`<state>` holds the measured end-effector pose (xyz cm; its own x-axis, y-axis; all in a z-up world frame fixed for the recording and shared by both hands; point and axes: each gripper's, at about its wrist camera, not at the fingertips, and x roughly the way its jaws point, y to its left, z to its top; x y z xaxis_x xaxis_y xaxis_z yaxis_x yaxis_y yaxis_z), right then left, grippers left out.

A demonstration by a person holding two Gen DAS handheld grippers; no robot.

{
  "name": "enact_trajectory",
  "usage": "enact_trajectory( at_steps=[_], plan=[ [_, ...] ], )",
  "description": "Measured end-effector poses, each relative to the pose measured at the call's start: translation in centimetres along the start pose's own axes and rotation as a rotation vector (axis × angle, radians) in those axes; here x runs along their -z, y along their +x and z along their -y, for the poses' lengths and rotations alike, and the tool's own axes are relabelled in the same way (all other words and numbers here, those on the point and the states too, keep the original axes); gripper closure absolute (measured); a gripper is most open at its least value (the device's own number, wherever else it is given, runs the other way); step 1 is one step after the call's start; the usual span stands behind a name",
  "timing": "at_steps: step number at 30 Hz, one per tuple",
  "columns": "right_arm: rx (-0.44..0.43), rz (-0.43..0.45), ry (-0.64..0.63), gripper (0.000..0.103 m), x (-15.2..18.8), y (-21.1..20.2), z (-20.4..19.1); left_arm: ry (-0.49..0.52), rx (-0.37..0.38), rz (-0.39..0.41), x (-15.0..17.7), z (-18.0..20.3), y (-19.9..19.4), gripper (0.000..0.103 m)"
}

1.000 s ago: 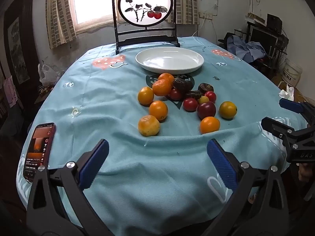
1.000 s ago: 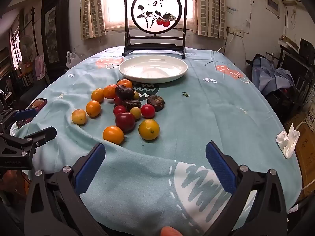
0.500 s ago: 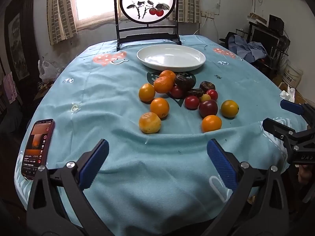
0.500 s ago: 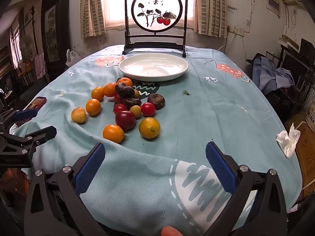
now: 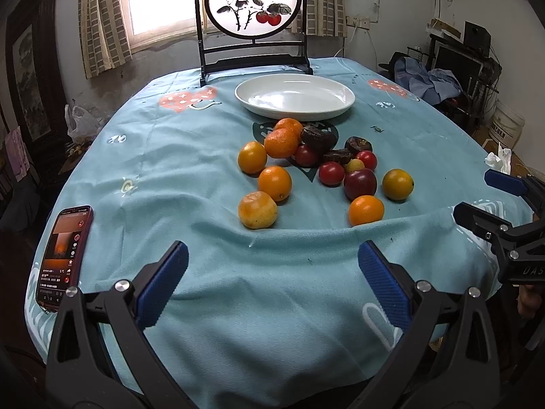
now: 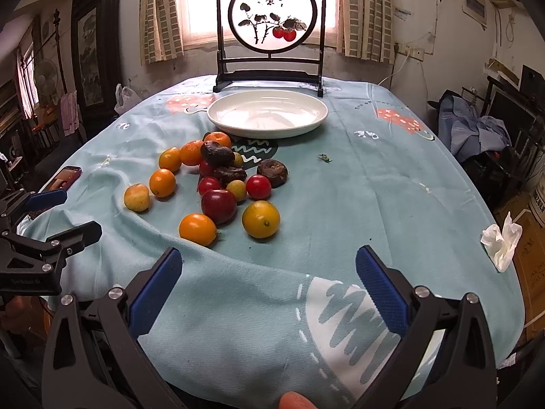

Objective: Organize fruits

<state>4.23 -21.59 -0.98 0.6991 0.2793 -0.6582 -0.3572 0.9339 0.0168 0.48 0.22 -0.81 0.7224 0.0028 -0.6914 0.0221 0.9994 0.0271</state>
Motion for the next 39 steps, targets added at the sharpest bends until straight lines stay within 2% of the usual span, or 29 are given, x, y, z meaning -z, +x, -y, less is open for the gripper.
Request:
enact_trajectory(
  at_steps=[39],
  plan=[
    [0.0, -0.011, 0.014, 0.001, 0.12, 0.19, 0.27, 0.002, -0.008, -0.016, 0.27, 0.08, 0.33, 0.002]
  ],
)
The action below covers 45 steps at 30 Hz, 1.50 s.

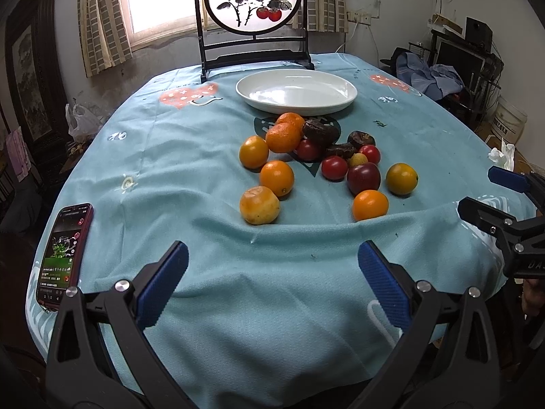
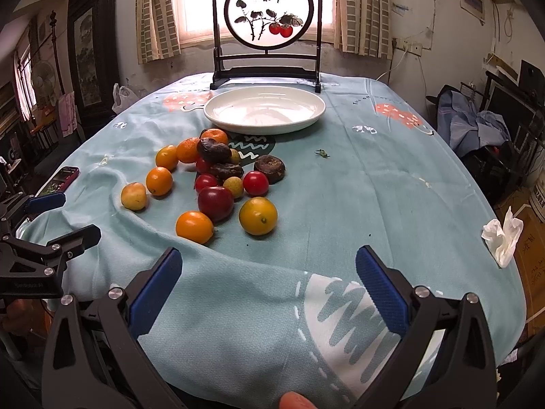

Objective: Organize fruits

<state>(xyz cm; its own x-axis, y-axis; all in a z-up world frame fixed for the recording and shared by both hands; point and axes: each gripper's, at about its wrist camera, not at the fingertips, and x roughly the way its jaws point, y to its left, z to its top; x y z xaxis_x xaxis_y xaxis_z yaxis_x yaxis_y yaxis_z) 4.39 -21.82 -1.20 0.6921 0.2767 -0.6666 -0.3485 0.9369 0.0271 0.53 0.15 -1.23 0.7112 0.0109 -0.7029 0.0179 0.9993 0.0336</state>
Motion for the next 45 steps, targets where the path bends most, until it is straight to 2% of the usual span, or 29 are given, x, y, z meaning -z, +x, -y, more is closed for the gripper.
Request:
enact_trajectory(
  at_steps=[20, 27, 29, 32, 34, 36, 38, 42, 45],
  plan=[
    [-0.01, 0.007, -0.015, 0.001, 0.0, 0.6, -0.4, -0.012, 0.003, -0.022, 0.3, -0.8, 1.3, 0.002],
    [-0.152, 0.047, 0.026, 0.001, 0.2, 1.6, -0.7, -0.041, -0.005, -0.042, 0.5, -2.2, 2.6, 0.002],
    [-0.159, 0.042, 0.016, 0.001, 0.2, 2.4, -1.2, -0.051, -0.005, -0.047, 0.6, -2.8, 3.0, 0.002],
    [-0.198, 0.009, 0.054, 0.001, 0.2, 3.5, -1.4, -0.055, -0.004, -0.046, 0.7, -3.6, 3.5, 0.002],
    [-0.281, -0.037, 0.112, 0.001, 0.1, 4.5, -1.4, -0.055, 0.004, -0.046, 0.7, -4.1, 3.9, 0.002],
    [-0.335, -0.06, 0.141, 0.008, -0.2, 5.2, -1.7, -0.058, 0.015, -0.047, 0.7, -4.6, 4.1, 0.002],
    [-0.337, -0.068, 0.123, 0.021, -0.7, 5.6, -2.5, -0.068, 0.032, -0.041, 0.5, -5.2, 4.3, 0.002],
    [-0.315, -0.092, 0.113, 0.025, -1.4, 7.1, -3.3, -0.086, 0.058, -0.045, 0.2, -6.2, 4.8, 0.002],
    [-0.309, -0.137, 0.124, 0.034, -1.7, 8.7, -3.5, -0.101, 0.069, -0.047, -0.2, -6.8, 5.3, 0.002]
  ],
)
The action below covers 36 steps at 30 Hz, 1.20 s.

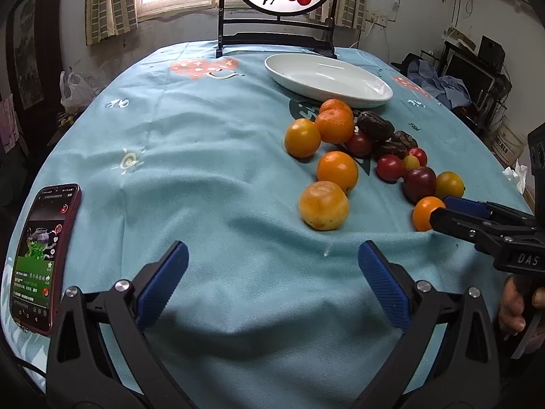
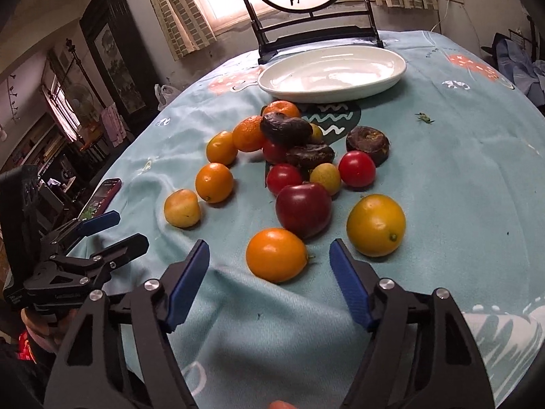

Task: Organize fruits
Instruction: 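Grasp a pale orange fruit with the left gripper while the right gripper grasps an orange, then carry both fruits onto the white plate and open both grippers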

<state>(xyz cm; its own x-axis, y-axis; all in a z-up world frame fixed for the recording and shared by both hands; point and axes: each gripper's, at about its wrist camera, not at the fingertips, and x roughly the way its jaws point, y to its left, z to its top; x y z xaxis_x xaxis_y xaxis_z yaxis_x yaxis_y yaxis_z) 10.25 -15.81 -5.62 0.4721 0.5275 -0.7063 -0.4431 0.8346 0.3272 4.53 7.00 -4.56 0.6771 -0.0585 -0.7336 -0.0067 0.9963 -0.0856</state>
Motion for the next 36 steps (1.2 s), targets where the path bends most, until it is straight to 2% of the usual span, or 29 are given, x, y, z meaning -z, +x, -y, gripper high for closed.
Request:
enact_trajectory(
  at_steps=[2, 3, 4, 5, 9, 13, 20, 22, 24, 28, 32, 36],
  plan=[
    [0.006, -0.028, -0.004, 0.047, 0.2, 0.9, 0.1, -0.009, 0.007, -0.003, -0.3, -0.2, 0.3, 0.002],
    [0.022, -0.019, -0.021, 0.049, 0.4, 0.9, 0.0, -0.01, 0.011, -0.003, -0.5, -0.3, 0.3, 0.002],
    [0.048, -0.018, -0.043, 0.057, 0.5, 0.9, -0.2, -0.006, 0.015, 0.0, -0.8, -0.3, 0.5, 0.002],
    [0.051, -0.016, -0.052, 0.059, 0.6, 0.8, -0.1, 0.0, 0.016, 0.004, -1.1, -0.2, 0.6, 0.002],
    [-0.023, -0.014, -0.015, 0.06, 1.1, 0.0, 0.9, 0.061, 0.028, 0.019, -2.3, 1.1, 1.1, 0.01],
    [-0.015, -0.007, -0.034, 0.06, 1.2, -0.7, 1.0, 0.123, 0.068, 0.006, -2.7, 2.8, 1.9, 0.02],
    [-0.039, -0.002, -0.031, 0.06, 1.4, -1.1, 1.4, 0.144, 0.062, -0.056, -2.8, 3.8, 3.8, 0.036],
    [-0.045, -0.001, -0.034, 0.06, 1.5, -1.2, 1.4, 0.138, 0.072, -0.077, -2.7, 3.7, 4.1, 0.049],
    [-0.05, 0.001, -0.034, 0.06, 1.5, -1.3, 1.4, 0.132, 0.081, -0.108, -2.6, 3.5, 4.5, 0.058],
    [-0.06, 0.005, -0.039, 0.06, 1.4, -1.6, 1.6, 0.138, 0.098, -0.116, -2.6, 3.6, 4.6, 0.063],
    [-0.1, 0.027, -0.045, 0.06, 0.8, -2.6, 1.8, 0.126, 0.117, -0.122, -3.0, 3.5, 4.5, 0.064],
    [-0.135, 0.123, -0.026, 0.06, -2.7, -4.3, 2.7, 0.095, 0.163, -0.078, -5.4, 3.0, 3.4, 0.064]
  ],
)
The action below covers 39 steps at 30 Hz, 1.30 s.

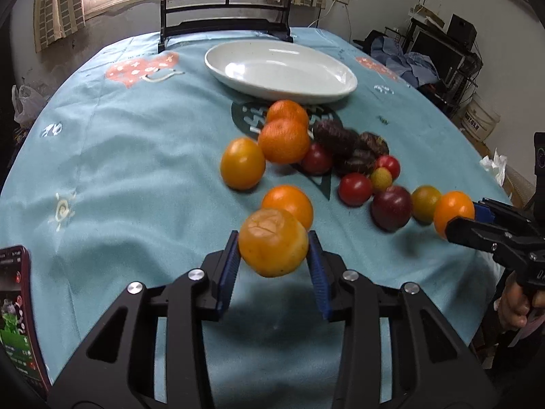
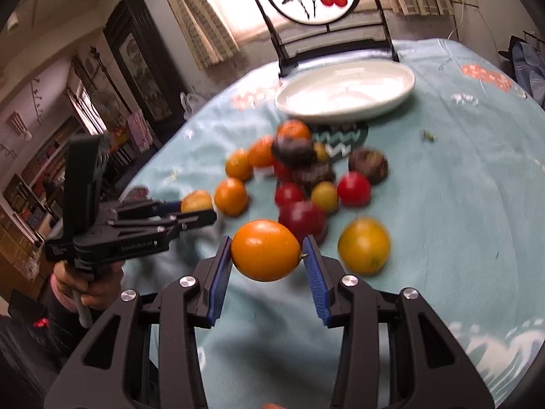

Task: Organize fruits
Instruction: 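Carry both fruits onto the white plate and open both grippers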

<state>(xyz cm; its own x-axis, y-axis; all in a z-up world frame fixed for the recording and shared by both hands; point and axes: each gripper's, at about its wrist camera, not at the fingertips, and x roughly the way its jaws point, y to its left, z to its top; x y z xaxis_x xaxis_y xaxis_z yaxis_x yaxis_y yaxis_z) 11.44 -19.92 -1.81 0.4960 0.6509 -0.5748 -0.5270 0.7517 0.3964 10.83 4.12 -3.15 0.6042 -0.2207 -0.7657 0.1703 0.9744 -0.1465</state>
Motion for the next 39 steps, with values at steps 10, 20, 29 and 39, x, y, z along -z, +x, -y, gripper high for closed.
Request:
enact_trajectory(
  at_steps=[10, 20, 29, 39],
  plan=[
    [0.201, 0.001, -0.033, 0.06, -12.7, 9.3, 5.9, 0.007, -0.03, 0.108, -14.5, 0.9, 5.6, 0.064],
    [0.25, -0.175, -0.02, 0.059, -14.8, 16.3, 9.8, -0.04, -0.071, -0.055, -17.8, -1.1, 14.3, 0.063],
    [0.223, -0.074, -0.038, 0.051, -14.8, 12.0, 8.2, -0.039, -0.103, 0.016, -17.4, -1.2, 11.0, 0.029],
    [0.143, 0.011, 0.058, 0.043, -4.8, 2.5, 6.3, -0.032, -0.155, 0.115, -7.5, -0.9, 2.0, 0.007]
  ],
)
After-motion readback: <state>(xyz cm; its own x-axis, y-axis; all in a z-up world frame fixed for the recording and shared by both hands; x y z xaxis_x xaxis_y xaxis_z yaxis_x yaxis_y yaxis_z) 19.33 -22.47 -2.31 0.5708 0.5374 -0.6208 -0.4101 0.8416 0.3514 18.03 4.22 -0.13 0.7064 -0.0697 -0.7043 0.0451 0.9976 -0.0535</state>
